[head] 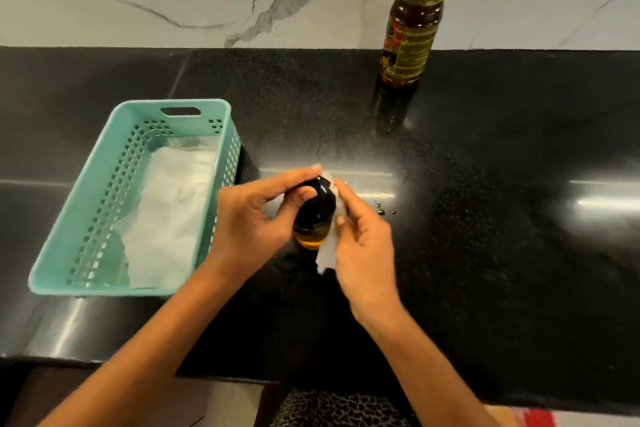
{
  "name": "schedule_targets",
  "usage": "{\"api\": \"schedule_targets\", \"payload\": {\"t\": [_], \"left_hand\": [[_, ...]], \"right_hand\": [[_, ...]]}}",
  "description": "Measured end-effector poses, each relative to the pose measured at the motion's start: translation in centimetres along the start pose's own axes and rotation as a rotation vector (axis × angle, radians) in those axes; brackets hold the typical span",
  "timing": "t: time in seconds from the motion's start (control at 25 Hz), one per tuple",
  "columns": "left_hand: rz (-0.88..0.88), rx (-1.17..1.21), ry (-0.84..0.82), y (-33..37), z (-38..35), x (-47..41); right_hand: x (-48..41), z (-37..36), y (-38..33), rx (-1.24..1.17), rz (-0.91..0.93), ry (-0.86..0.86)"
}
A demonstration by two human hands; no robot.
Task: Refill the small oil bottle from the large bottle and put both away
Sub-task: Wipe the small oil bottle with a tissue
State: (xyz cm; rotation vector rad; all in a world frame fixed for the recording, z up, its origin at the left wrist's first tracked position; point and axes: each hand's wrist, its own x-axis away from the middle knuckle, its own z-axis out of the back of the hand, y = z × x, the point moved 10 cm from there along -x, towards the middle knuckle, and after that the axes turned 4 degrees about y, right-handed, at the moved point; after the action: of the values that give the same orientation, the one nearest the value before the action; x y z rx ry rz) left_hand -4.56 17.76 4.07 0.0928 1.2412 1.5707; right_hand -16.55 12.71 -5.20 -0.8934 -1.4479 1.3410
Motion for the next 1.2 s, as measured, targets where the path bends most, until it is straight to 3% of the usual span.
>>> {"api": "schedule_targets", "payload": {"t": [0.24, 0.48, 0.68, 0.92, 1.08, 1.2], "left_hand": [[0.107, 0.019, -0.131, 0.1, -0.2, -0.9], [0.197, 0.022, -0.206, -0.4, -0.3, -1.1], [0.225, 0.093, -0.275, -0.7, -0.8, -1.4], [0.196, 0.063, -0.333, -0.5, -0.8, -1.9], [0.199, 0.083, -0.383, -0.9, -1.0, -2.2], [0.208, 0.085, -0.423, -1.1, -1.2, -2.4]], "right_hand": [[0.3, 2.4, 1.9, 0.292, 0.066, 0.083], [2.2, 2.7, -3.5, 0.299, 0.457, 0.154], [1.4, 1.5, -0.4, 0.505, 0.551, 0.044], [6.2, -0.6, -7.4, 0.65, 1.182, 0.15], [7.8, -3.0, -6.0, 0.798, 1.431, -0.045], [8.2, -3.9, -3.4, 1.078, 1.608, -0.154]]}}
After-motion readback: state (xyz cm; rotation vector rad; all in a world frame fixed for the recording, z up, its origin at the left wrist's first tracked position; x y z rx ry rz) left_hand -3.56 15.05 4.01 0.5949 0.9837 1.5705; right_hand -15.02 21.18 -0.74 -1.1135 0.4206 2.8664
